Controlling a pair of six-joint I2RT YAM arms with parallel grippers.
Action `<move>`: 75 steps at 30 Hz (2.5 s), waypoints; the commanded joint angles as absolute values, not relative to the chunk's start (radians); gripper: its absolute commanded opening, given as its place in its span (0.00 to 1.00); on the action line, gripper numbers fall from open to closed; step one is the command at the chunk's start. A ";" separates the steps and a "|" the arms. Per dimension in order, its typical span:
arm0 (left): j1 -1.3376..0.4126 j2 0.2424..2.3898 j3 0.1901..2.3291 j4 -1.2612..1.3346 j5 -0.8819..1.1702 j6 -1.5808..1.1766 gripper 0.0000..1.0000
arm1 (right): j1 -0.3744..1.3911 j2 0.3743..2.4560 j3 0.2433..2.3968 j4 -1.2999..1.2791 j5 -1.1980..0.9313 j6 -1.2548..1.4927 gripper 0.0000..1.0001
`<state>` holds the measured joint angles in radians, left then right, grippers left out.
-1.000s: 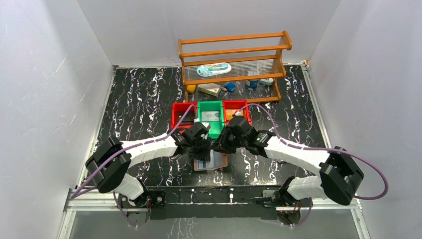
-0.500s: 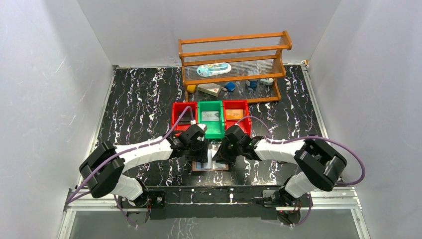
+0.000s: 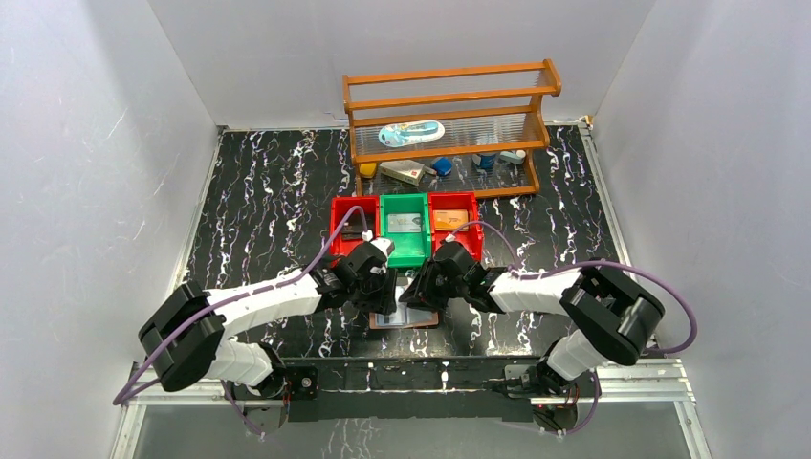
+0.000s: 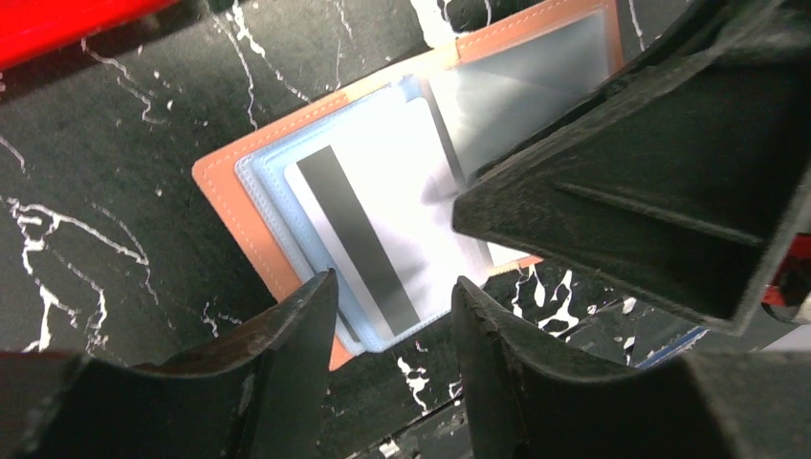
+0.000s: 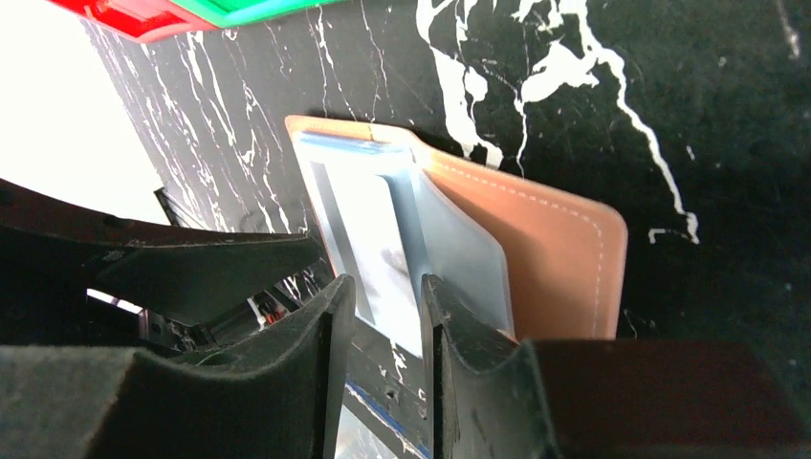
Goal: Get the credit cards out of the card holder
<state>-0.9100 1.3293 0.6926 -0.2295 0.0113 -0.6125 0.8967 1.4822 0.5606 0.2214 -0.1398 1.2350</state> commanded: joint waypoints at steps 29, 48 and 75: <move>-0.914 1.294 0.494 -0.225 -0.033 -0.709 0.34 | 0.914 1.420 0.270 0.680 -0.142 1.292 0.13; -0.914 1.247 0.650 -0.189 0.151 -0.628 0.42 | 0.913 1.650 0.250 1.014 -0.317 1.281 0.17; -0.915 1.231 0.471 -0.136 0.093 -0.684 0.34 | 0.956 1.633 0.409 0.680 -0.158 1.286 0.29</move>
<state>-0.9119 1.2495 0.5369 -0.0826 0.1291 -0.6956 0.9340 1.6600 0.3260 0.8753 -0.2668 1.3426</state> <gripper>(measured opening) 0.340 0.304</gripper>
